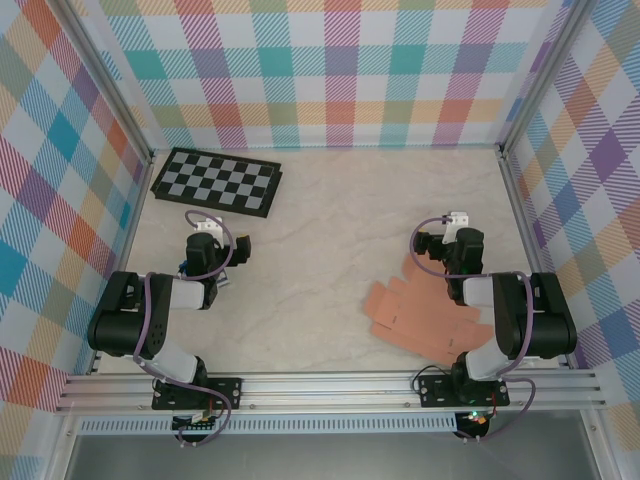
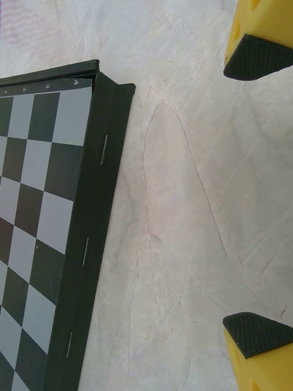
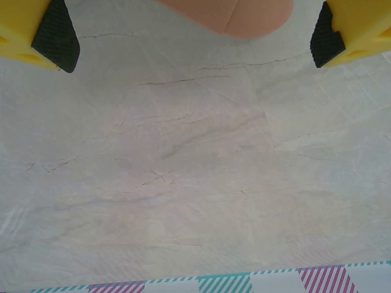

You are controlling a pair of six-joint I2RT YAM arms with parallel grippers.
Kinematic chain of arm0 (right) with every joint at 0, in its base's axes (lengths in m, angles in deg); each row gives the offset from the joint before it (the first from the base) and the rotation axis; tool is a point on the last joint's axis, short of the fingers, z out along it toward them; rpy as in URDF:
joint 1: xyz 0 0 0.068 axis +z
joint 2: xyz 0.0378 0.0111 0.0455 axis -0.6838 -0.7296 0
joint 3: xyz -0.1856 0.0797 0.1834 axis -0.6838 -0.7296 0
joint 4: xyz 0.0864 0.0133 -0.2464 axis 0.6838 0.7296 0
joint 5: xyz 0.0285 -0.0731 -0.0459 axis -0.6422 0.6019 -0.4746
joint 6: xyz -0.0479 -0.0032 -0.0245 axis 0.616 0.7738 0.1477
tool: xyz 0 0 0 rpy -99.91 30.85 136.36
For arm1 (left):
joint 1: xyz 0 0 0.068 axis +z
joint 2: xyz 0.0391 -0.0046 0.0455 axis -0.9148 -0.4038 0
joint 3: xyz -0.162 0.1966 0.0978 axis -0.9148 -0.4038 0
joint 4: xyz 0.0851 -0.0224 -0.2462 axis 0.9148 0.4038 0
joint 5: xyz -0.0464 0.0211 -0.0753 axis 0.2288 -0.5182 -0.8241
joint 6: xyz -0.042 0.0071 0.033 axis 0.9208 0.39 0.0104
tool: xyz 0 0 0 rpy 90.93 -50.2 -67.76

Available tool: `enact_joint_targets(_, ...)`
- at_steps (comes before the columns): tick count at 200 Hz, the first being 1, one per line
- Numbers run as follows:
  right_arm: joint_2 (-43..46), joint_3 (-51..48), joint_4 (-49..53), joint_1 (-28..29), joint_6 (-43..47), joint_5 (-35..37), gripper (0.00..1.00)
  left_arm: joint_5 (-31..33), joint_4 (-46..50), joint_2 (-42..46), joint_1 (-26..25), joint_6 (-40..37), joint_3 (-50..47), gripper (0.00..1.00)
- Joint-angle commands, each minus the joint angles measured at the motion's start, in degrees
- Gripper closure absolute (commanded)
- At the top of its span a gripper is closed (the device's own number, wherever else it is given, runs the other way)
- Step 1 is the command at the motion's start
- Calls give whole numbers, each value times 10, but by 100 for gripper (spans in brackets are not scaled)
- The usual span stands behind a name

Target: Fold the paper box

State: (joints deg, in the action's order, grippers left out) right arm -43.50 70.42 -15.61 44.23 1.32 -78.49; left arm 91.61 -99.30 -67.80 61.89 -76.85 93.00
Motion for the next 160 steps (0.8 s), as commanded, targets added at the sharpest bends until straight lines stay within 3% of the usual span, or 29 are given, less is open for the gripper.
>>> enact_joint_targets(1, 0, 11, -4, -4, 4, -13, 0, 0, -7, -2, 8, 4, 9, 0)
enact_joint_targets(27, 0, 9, -6, -5, 2, -10, 0, -1, -4, 2, 8, 5, 10, 0)
enact_joint_targets(46, 41, 23, 53, -7, -26, 48, 0, -13, 90, 38, 8, -1, 48, 0)
enact_joint_targets(64, 105, 93, 257, -8, -48, 72, 0, 19, 224, 97, 7, 34, 94, 0)
enact_joint_targets(96, 200, 204, 540, -8, -117, 86, 0, -5, 352, 224, 6, 110, 139, 0)
enact_joint_targets(122, 228, 307, 778, -9, -222, 134, 0, 30, 552, 264, 7, 193, 235, 0)
enact_joint_targets(136, 229, 336, 856, -11, -237, 114, 0, 74, 702, 256, 7, 268, 299, 0)
enact_joint_targets(160, 206, 352, 964, -52, -268, 79, 0, -35, 722, 253, 8, 241, 310, 0)
